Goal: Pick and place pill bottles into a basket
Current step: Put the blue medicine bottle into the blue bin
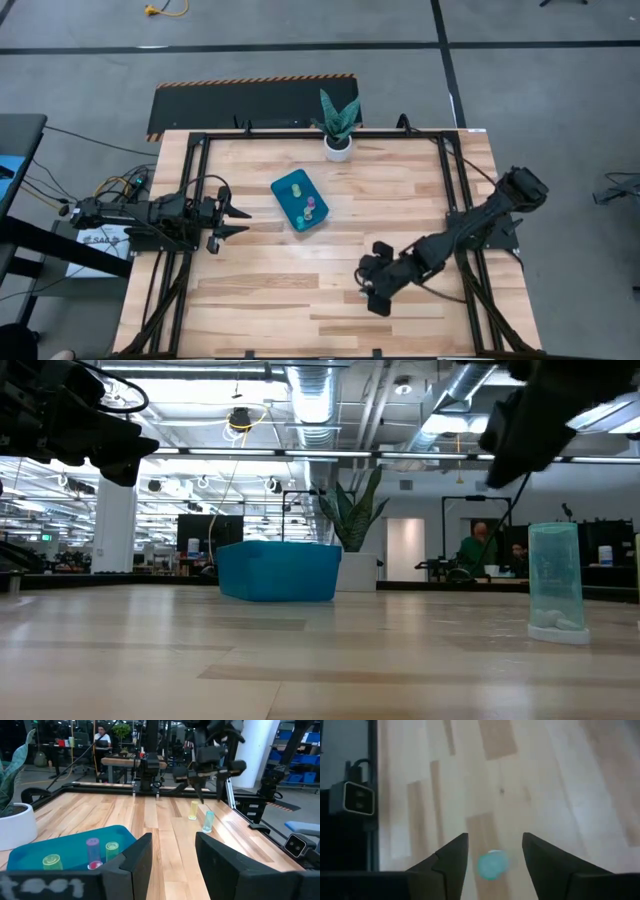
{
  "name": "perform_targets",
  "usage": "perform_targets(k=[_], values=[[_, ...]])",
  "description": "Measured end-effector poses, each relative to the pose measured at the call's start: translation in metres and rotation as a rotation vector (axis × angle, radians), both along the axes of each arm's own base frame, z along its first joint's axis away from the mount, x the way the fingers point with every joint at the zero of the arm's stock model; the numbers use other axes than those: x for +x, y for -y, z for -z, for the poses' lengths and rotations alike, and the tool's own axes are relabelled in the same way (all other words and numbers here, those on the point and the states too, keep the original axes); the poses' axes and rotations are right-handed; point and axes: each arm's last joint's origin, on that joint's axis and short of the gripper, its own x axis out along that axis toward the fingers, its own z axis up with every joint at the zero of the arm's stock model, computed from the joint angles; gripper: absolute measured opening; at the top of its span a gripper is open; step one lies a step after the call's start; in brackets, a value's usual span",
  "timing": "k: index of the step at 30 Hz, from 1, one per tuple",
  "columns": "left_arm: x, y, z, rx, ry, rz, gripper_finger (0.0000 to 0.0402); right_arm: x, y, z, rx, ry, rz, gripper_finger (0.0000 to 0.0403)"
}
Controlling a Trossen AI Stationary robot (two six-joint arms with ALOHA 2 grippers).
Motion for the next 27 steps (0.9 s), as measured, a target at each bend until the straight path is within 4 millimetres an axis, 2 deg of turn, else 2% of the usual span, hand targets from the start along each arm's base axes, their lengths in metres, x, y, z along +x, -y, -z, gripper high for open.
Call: perform_targets(k=[9, 17, 21, 27], values=[[0.0, 0.0, 0.0, 0.0, 0.0, 0.0, 0.014, -0.002, -0.018, 0.025, -0.012, -0.065, -0.008, 0.0224], [0.0, 0.0, 0.0, 0.0, 0.0, 0.0, 0.014, 0.003, -0.018, 0.039, -0.024, -0.109, -0.025, 0.0222], [0.0, 0.0, 0.0, 0.0, 0.0, 0.0, 0.014, 0.004, -0.017, 0.04, -0.018, -0.113, -0.021, 0.0188], [0.0, 0.0, 0.0, 0.0, 0.0, 0.0, 0.014, 0.005, -0.015, 0.039, -0.002, -0.125, -0.027, 0.0095]])
